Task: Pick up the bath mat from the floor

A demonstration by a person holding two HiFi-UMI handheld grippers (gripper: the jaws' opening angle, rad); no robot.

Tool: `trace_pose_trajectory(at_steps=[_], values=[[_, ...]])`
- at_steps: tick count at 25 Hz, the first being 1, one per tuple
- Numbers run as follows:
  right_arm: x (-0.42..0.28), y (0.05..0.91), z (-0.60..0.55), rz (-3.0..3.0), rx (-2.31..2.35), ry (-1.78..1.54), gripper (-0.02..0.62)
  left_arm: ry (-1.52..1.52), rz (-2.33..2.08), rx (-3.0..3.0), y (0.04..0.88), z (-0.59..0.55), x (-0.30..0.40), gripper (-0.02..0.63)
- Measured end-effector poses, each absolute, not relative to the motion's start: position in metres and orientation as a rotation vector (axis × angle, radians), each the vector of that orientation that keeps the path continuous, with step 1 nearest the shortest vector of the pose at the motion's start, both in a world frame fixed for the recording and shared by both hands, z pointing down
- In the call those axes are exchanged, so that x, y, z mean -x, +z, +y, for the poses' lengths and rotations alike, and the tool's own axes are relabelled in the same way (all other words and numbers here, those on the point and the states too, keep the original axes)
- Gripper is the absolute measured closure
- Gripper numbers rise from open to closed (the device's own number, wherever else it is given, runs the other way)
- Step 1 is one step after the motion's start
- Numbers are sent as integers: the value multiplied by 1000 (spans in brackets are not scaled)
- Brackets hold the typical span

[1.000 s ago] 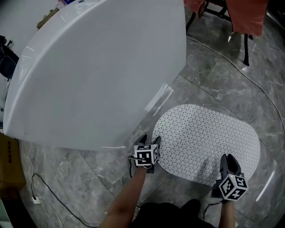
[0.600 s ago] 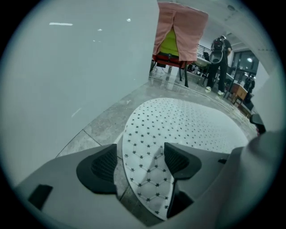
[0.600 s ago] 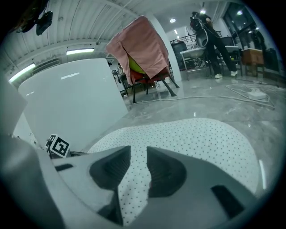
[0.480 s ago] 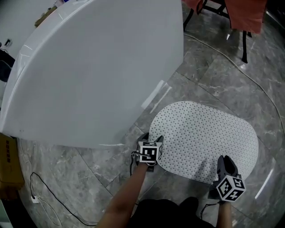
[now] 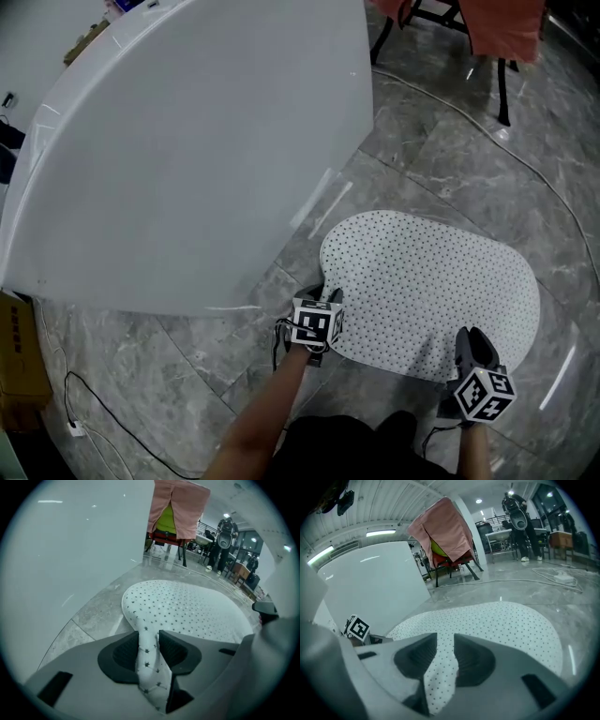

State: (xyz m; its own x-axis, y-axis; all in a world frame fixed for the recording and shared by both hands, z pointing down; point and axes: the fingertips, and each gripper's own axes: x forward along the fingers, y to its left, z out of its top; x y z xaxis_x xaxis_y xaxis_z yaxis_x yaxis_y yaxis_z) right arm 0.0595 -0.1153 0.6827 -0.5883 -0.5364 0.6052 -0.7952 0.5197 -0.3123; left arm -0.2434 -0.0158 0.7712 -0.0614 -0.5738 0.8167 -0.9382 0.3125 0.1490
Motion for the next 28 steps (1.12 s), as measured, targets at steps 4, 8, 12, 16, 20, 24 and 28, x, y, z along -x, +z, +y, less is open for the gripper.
trace_pose_trajectory(at_steps=[4, 8, 12, 16, 20, 24, 28], values=[[-68, 680, -116, -2320, -1121, 803, 482, 525, -1738, -1431, 754, -32, 220, 550], [-86, 677, -120, -2310, -1173, 815, 483, 537, -1718, -1505, 743, -46, 194, 566], [-118, 681, -122, -2265, -1256, 803, 483, 532, -1672, -1586, 732, -62, 168, 574], [-161, 688, -128, -2187, -1349, 804, 483, 537, -1597, -1651, 724, -78, 137, 580], [-217, 697, -149, -2068, -1470, 750, 483, 428, -1550, -1667, 714, -97, 111, 583], [-268, 705, -167, -1970, -1550, 722, 482, 409, -1477, -1710, 711, -112, 80, 583], [-295, 716, -189, -1903, -1533, 676, 479, 431, -1410, -1775, 710, -127, 47, 583]])
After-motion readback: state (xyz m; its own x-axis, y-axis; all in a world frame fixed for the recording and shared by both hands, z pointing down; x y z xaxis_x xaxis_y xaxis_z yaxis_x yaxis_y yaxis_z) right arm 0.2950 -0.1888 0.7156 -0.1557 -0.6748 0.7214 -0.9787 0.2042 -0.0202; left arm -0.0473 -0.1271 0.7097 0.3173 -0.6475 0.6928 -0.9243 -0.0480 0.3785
